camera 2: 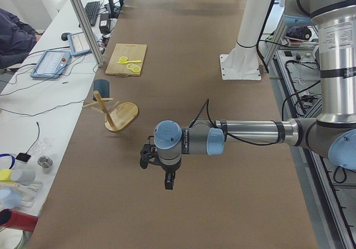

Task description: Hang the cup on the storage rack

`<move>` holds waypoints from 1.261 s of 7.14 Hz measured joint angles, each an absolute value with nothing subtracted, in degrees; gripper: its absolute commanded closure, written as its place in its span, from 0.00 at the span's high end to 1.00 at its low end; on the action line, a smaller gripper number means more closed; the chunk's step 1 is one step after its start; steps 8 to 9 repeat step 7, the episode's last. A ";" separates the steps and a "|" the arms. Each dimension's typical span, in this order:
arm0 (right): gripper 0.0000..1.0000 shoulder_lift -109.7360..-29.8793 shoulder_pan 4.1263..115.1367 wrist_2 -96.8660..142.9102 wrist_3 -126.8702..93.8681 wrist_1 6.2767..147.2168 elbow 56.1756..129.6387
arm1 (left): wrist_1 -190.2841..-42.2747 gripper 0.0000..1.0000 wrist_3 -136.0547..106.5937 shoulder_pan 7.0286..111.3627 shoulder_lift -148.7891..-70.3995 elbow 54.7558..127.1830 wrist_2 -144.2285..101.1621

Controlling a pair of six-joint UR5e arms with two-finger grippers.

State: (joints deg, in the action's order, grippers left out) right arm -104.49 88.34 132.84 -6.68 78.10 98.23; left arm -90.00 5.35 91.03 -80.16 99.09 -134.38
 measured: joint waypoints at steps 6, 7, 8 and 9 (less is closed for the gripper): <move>1.00 -104.29 87.76 132.45 -6.68 78.05 98.44 | -90.00 0.99 5.36 90.97 -80.24 99.25 -134.38; 1.00 -104.23 87.69 132.45 -6.68 78.05 98.44 | -90.00 0.99 5.36 90.97 -80.29 99.34 -134.39; 1.00 -104.23 87.69 132.45 -6.68 78.05 98.44 | -90.00 0.99 5.36 90.97 -80.29 99.34 -134.39; 1.00 -104.23 87.69 132.45 -6.68 78.05 98.44 | -90.00 0.99 5.36 90.97 -80.29 99.34 -134.39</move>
